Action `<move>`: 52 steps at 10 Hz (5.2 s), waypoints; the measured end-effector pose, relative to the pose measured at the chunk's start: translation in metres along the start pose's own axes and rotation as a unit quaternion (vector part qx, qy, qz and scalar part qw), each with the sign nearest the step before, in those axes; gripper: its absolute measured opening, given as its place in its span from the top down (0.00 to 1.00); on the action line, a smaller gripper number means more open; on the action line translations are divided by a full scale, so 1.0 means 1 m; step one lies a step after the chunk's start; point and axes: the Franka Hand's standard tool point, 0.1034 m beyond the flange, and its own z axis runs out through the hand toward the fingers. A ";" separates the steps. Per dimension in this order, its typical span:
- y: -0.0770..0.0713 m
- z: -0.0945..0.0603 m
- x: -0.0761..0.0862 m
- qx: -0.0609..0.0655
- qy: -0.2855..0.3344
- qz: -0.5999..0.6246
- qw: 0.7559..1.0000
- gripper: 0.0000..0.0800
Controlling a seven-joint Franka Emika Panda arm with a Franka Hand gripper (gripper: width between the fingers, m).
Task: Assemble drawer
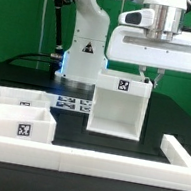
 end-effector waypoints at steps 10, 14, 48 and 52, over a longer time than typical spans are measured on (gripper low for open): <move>-0.014 0.003 0.094 0.019 0.040 -0.034 0.998 0.95; -0.019 0.004 0.129 0.025 0.059 -0.039 0.997 0.95; -0.022 -0.003 0.200 0.163 0.035 0.634 0.755 0.93; -0.020 0.000 0.211 0.158 0.023 0.633 0.758 0.93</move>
Offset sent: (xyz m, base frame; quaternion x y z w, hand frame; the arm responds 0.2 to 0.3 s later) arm 0.0441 -0.0064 -0.0076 -0.0022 -0.0024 -0.0058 1.0000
